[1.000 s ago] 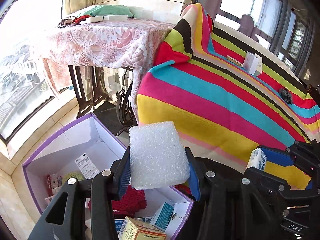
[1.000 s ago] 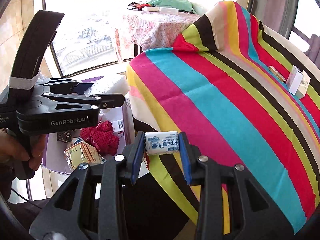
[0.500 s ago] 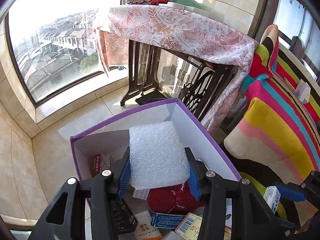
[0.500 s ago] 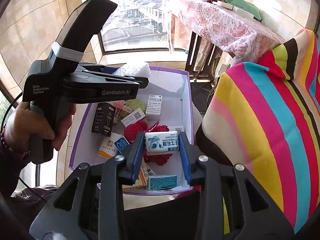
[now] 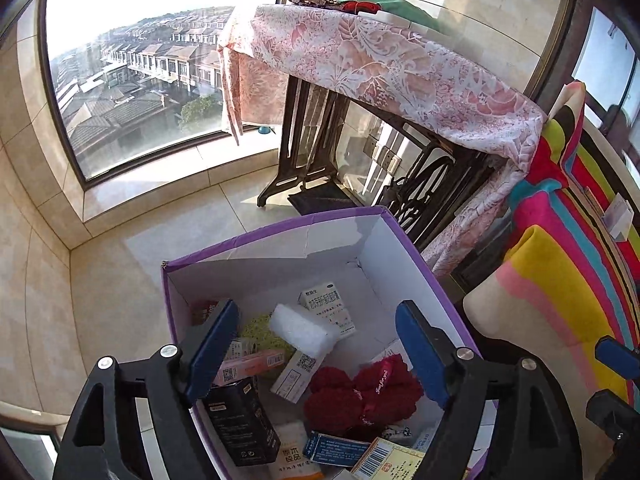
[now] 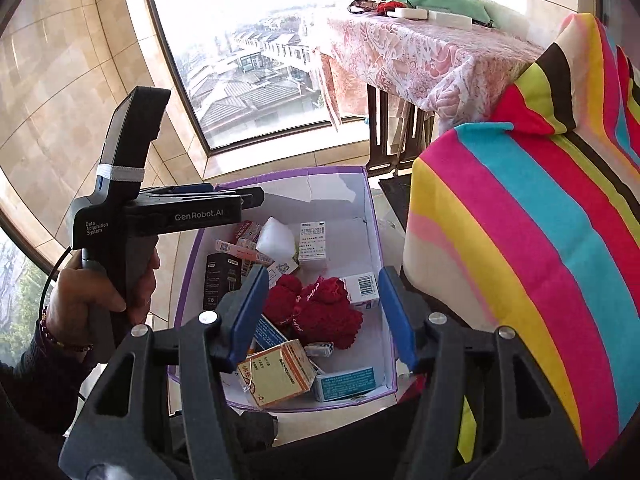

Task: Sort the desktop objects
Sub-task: 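Open both tools to drop the foam block and small box into the storage box, then reach both tools back toward the white box and dark scrunchie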

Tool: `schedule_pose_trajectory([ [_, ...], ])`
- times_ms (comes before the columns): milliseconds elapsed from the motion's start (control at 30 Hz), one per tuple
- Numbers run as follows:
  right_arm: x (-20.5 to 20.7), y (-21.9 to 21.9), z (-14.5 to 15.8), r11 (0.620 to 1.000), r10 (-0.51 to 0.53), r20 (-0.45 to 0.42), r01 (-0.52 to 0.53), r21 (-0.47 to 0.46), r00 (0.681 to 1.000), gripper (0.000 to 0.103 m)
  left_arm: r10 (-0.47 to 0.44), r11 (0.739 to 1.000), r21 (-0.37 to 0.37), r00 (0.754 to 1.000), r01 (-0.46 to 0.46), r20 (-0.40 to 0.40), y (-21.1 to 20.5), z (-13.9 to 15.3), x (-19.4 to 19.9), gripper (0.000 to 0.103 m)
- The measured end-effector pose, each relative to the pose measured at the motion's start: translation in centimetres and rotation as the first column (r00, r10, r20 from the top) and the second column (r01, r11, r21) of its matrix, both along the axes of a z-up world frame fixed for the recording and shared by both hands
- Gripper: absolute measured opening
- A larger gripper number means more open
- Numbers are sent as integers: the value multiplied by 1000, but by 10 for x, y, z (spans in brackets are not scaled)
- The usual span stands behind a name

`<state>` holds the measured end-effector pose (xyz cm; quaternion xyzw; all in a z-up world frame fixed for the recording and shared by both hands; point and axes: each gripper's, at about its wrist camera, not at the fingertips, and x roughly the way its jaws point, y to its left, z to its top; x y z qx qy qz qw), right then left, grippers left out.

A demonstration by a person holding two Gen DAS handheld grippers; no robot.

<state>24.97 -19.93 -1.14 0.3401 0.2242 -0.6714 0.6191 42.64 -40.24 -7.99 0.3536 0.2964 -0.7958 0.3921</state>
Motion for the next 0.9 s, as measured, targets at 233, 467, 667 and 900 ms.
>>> schedule_pose_trajectory([
  [233, -91, 82, 58, 953, -289, -59, 281, -114, 956, 75, -257, 966, -51, 965, 254, -54, 58, 43, -85, 82],
  [467, -226, 202, 72, 780, -624, -98, 613, -125, 775, 87, -661, 749, -121, 748, 652, -64, 172, 86, -224, 85],
  [667, -348, 282, 61, 591, -807, -67, 802, -87, 587, 87, -765, 631, -186, 644, 753, 10, 228, 91, -369, 85],
  [900, -448, 332, 52, 429, -903, -36, 901, -63, 428, 87, -751, 659, -127, 657, 741, -65, 222, 87, -518, 85],
])
